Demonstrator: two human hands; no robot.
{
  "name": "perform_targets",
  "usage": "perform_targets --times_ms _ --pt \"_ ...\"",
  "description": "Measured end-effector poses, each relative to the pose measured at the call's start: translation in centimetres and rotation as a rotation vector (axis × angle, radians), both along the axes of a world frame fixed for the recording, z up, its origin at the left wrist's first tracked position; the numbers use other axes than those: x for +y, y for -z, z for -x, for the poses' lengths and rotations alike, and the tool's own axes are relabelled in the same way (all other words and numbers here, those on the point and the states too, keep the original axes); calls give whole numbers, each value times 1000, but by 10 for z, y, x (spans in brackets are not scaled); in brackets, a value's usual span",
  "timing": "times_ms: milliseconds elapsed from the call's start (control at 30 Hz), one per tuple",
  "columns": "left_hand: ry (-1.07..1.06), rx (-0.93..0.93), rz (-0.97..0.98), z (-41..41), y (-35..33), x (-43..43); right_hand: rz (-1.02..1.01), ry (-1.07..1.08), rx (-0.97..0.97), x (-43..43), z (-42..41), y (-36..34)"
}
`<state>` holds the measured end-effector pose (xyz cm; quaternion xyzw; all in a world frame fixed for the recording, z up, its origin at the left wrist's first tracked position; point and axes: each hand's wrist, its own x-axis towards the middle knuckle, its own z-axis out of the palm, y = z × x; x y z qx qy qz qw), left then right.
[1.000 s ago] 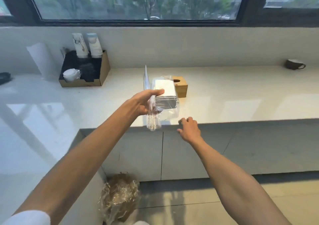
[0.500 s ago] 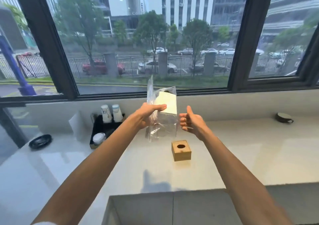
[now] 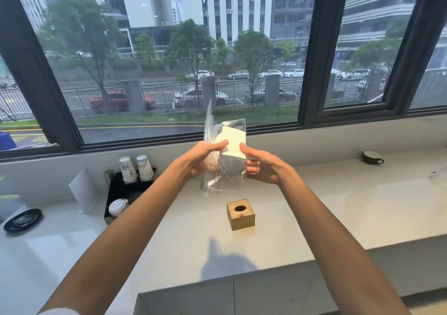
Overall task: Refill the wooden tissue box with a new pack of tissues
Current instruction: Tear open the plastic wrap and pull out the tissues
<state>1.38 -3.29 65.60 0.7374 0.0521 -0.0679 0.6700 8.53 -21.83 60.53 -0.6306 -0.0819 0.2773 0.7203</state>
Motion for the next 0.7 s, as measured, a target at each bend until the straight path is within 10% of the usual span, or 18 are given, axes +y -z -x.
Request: perform_targets --times_ms 200,700 --pt "227 80 -118 -52 -3 -6 -240 -6 190 -43 -40 38" --pt "-67 -44 -629 -242 -36 -5 -693 0 342 -127 -201 138"
